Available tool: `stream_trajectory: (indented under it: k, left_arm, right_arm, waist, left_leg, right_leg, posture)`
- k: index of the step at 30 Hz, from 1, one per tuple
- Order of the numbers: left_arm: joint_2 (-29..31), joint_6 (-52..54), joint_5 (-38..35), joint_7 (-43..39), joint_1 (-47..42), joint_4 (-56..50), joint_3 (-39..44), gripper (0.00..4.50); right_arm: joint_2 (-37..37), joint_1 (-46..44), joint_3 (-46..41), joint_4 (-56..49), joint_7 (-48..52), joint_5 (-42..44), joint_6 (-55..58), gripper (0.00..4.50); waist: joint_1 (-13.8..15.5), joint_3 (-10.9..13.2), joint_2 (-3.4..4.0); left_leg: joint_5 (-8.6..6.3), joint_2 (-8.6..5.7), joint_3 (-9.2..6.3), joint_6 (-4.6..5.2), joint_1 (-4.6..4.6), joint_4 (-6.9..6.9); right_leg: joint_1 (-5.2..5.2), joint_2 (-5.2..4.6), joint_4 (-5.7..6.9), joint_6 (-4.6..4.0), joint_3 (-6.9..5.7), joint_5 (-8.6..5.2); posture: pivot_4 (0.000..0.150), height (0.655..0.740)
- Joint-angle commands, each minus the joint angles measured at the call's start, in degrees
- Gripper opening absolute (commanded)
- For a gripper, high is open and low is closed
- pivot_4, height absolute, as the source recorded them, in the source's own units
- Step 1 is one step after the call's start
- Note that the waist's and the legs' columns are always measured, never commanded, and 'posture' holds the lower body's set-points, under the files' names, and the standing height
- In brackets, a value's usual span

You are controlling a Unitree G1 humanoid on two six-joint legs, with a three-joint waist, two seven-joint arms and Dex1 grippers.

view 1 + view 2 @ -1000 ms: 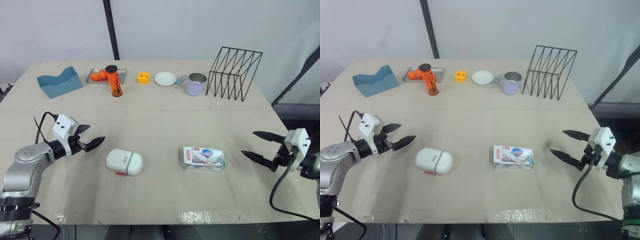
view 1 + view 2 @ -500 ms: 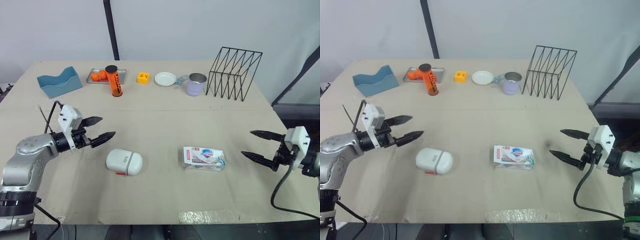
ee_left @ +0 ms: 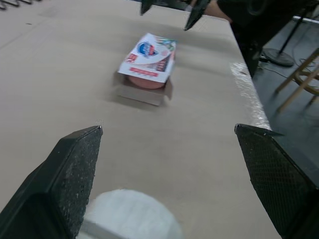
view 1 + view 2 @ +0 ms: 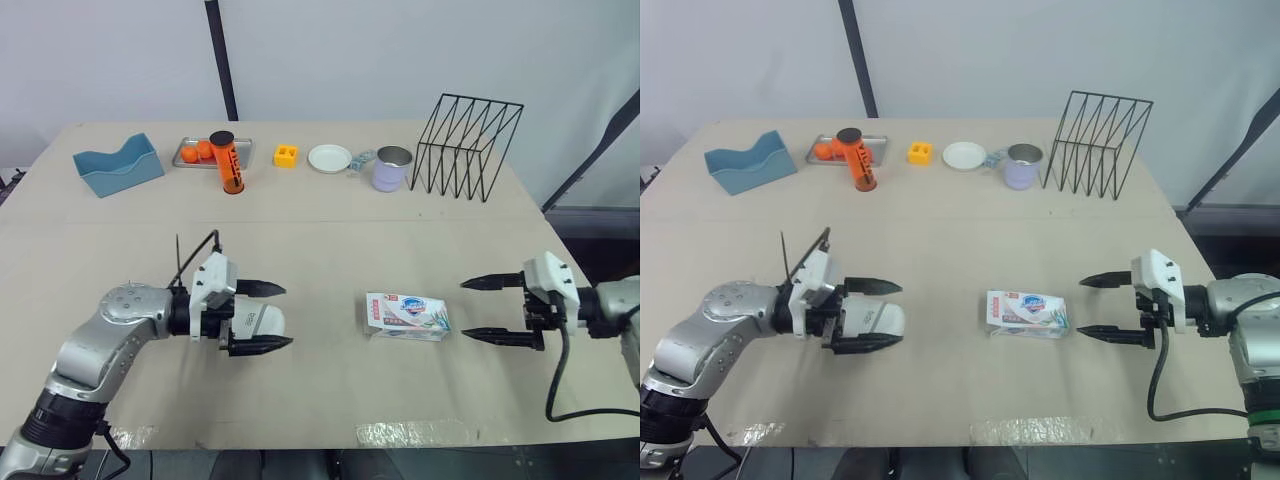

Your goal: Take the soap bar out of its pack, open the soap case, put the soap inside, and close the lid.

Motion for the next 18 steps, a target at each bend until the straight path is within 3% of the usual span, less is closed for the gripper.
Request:
stream_trajectory:
  k: [1, 18]
  left_arm:
    - [-1.1, -0.9, -0.3, 0.3, 0.5, -3.4, -1.1, 4.5]
    - [-2.0, -1.0, -0.5, 2.5, 2.8, -6.4, -1.8, 4.5]
  right_arm:
    - [0.7, -2.2, 1.8, -0.7, 0.1, -1.4, -0.4, 4.47]
    - [3.8, -6.5, 6.9, 4.0, 0.8, -5.1, -2.5, 4.47]
  waist:
    - [0.0, 0.0, -0.01]
    - [0.0, 0.0, -0.01]
  left_leg:
    - [-0.01, 0.0, 0.0, 0.02, -0.01, 0.0]
    - [-0.04, 0.01, -0.02, 0.07, -0.02, 0.08]
  right_leg:
    - [0.0, 0.0, -0.02, 0.01, 0.0, 0.0]
    - [0.02, 0.0, 0.0, 0.0, 0.0, 0.0]
  posture:
    - [0.15, 0.74]
    - [0.15, 0.74]
